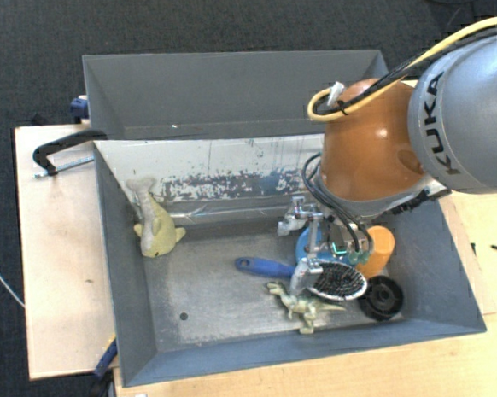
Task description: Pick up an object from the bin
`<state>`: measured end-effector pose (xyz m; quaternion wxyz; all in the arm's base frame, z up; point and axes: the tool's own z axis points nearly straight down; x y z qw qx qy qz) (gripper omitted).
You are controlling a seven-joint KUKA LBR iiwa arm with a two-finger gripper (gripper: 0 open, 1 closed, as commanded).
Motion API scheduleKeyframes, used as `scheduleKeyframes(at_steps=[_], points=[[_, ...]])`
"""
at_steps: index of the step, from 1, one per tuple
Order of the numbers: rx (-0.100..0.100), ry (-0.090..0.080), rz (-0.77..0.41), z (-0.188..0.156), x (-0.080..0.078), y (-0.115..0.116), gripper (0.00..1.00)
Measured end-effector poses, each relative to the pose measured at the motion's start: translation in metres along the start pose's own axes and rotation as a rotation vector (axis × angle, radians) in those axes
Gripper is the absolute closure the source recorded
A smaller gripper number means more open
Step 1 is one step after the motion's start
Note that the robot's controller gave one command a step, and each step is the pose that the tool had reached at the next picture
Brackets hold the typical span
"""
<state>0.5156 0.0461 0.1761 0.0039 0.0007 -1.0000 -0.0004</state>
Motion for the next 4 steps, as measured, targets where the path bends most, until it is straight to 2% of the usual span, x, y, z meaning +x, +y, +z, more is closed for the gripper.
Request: scheduleKeyframes(at_steps=[1,2,3,4], points=[[0.0,-0.007,-0.346,0.085,-0.045,-0.042,0.0],[0.002,-0.028,-0.451,0.102,-0.014,-0.046,0.0],[0.002,-0.01,-0.451,0.099,-0.011,-0.048,1.0],[0.004,-0.02,-0.461,-0.054,-0.004,-0.042,1.0]])
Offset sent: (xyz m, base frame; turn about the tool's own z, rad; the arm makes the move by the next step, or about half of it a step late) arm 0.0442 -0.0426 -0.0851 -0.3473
